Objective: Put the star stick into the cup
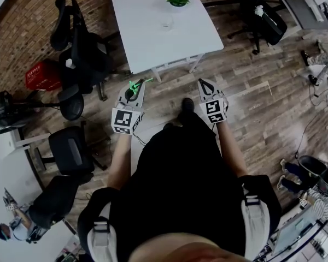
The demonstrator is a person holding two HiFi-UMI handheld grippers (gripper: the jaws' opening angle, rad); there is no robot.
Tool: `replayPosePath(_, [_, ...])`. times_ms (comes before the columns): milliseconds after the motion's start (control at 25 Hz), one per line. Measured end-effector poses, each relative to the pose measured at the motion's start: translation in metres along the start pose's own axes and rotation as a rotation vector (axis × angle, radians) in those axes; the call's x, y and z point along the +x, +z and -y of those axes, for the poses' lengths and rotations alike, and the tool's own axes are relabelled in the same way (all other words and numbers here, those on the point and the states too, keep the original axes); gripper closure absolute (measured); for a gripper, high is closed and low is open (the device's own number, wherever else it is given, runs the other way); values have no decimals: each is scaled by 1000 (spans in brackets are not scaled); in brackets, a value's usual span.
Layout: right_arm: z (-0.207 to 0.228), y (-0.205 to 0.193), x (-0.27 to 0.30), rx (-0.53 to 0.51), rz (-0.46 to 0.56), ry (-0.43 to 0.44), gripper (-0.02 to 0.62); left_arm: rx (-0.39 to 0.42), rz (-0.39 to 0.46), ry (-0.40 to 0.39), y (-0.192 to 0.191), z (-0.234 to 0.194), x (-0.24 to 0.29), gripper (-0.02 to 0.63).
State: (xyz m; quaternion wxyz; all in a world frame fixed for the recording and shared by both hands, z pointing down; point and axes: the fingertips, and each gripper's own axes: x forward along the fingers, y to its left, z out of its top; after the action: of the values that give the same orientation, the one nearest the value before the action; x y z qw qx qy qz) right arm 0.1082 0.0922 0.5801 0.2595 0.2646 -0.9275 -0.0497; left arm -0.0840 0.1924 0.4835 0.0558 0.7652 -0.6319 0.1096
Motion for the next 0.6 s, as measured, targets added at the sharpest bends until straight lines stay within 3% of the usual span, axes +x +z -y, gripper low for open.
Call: replayPosePath(600, [68,4,39,17,-19,42,597,-2,-34,74,18,-13,54,580])
